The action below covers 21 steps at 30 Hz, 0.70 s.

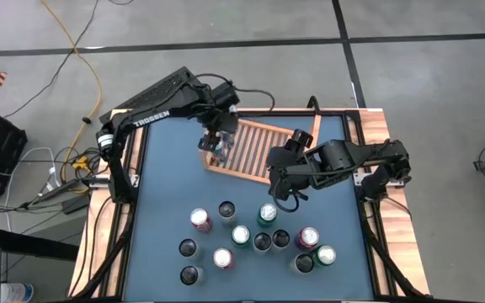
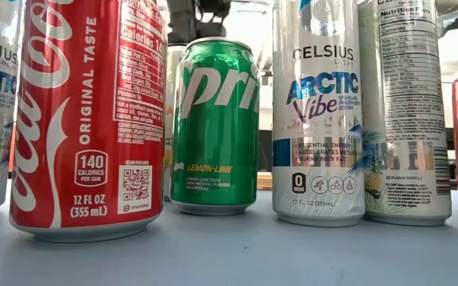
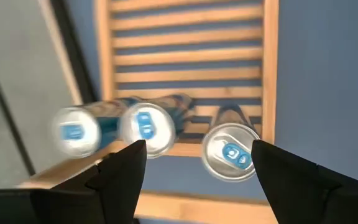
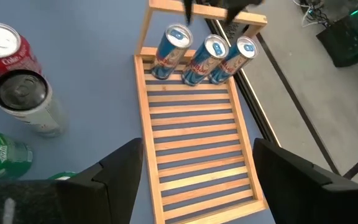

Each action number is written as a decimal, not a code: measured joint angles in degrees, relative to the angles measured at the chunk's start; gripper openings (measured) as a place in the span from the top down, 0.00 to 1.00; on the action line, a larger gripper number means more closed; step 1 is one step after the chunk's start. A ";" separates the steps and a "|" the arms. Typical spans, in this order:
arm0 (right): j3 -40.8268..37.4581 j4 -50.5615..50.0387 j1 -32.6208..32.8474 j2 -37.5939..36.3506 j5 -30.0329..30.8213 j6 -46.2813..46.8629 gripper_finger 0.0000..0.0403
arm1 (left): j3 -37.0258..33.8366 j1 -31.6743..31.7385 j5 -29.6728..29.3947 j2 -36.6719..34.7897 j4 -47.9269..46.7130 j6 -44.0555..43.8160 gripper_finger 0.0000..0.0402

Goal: Place canned beverage on shelf
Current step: Adjust the blue soda cans on the shelf

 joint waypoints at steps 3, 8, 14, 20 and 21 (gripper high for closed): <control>0.00 6.35 -0.38 0.00 0.01 -4.65 0.28 | 6.65 -1.14 -0.36 0.00 -4.05 -4.78 0.31; -5.06 25.53 -3.51 -0.13 -4.36 -19.00 0.28 | 19.44 -4.22 2.27 -1.72 -13.60 -14.45 0.31; -17.63 41.64 -13.49 -0.17 -12.42 -22.09 0.28 | 22.09 -9.90 2.26 -12.17 -14.78 -22.01 0.31; -27.93 55.39 -22.21 -0.09 -17.91 -23.23 0.28 | 20.96 -15.88 2.18 -22.58 -7.73 -27.12 0.31; -29.63 57.90 -23.58 -0.11 -19.26 -23.03 0.28 | 20.96 -16.58 2.17 -23.66 -6.35 -27.45 0.31</control>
